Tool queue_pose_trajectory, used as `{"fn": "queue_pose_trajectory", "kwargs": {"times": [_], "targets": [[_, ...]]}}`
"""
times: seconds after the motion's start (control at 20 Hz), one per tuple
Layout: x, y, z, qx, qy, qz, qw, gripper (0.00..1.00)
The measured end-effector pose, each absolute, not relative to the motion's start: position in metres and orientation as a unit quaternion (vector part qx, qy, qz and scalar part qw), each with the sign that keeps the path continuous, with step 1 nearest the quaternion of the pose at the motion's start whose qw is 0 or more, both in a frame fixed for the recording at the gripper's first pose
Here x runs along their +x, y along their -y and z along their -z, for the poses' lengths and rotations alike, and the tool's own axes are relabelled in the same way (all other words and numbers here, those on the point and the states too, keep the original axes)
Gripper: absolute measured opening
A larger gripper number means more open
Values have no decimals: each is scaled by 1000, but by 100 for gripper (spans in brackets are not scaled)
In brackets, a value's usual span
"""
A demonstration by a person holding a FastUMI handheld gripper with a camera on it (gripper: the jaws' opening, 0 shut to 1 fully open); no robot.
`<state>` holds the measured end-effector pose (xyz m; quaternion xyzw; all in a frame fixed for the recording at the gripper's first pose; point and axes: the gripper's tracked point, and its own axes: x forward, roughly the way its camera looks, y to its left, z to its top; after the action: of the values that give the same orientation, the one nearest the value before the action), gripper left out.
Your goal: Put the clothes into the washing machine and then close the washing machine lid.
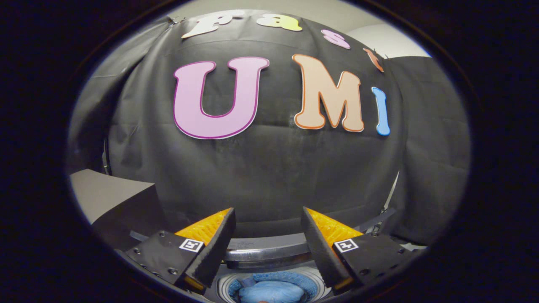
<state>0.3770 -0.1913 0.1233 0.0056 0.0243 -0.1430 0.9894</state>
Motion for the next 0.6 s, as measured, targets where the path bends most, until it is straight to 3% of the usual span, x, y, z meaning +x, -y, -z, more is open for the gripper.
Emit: {"fn": "queue_pose_trajectory", "kwargs": {"times": [0.3, 0.6], "targets": [[344, 190, -82, 39, -53, 139, 988, 97], [289, 196, -76, 46, -25, 160, 986, 95]]}}
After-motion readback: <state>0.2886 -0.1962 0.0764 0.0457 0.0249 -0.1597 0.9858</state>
